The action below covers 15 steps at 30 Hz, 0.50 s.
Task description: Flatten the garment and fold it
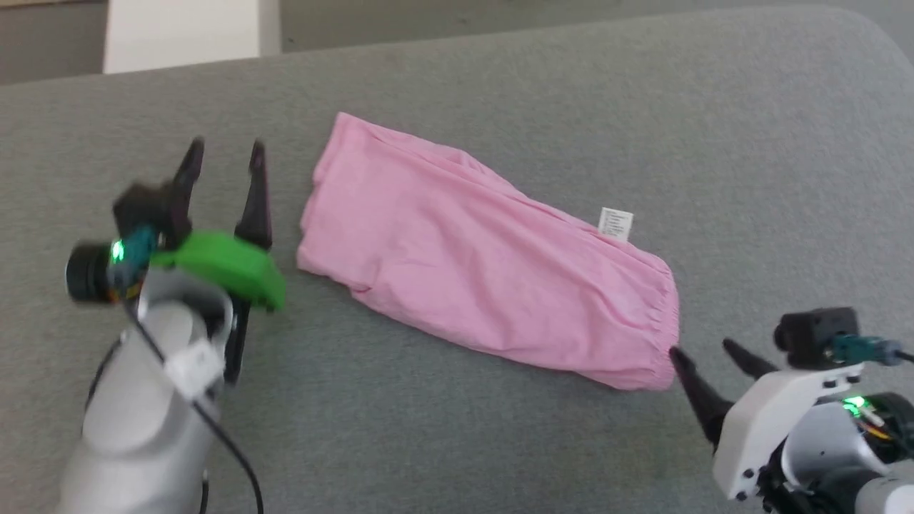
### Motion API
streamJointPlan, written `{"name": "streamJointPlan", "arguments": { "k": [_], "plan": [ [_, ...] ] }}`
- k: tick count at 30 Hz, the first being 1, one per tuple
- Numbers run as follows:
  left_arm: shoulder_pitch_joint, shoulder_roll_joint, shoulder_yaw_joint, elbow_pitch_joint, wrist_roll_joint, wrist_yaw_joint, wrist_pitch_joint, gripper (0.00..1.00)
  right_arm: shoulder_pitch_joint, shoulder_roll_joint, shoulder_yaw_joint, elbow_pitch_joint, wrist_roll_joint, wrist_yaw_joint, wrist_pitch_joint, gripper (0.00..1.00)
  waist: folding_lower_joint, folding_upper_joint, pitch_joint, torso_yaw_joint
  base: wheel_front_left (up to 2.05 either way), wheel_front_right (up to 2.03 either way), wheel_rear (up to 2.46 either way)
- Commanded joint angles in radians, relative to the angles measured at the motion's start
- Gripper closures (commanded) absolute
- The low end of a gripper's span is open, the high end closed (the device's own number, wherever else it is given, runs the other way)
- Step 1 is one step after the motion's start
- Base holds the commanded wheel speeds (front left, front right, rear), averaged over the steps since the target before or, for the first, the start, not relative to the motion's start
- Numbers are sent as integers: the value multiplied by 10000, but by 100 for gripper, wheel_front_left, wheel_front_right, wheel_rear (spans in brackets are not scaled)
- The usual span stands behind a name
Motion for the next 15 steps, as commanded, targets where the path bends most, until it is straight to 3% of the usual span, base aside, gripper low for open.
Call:
{"name": "streamJointPlan", "arguments": {
  "k": [1, 8, 15],
  "plan": [
    [531, 109, 77, -441, -40, 214, -51, 0, 53, 55, 22, 137, -121, -15, 89, 0, 0, 0, -383, 465, 0, 0, 0],
    [2468, 19, 168, -2373, -360, 998, 352, 0, -759, 91, -240, 1881, -348, -15, 91, 0, 0, 0, -518, 1090, 0, 0, 0],
    [3003, -149, -27, -3046, -490, 1207, 650, 0, -1948, 93, 2, 3773, -779, -15, 121, 0, 0, 0, -469, 1594, 0, 0, 0]
  ]
}}
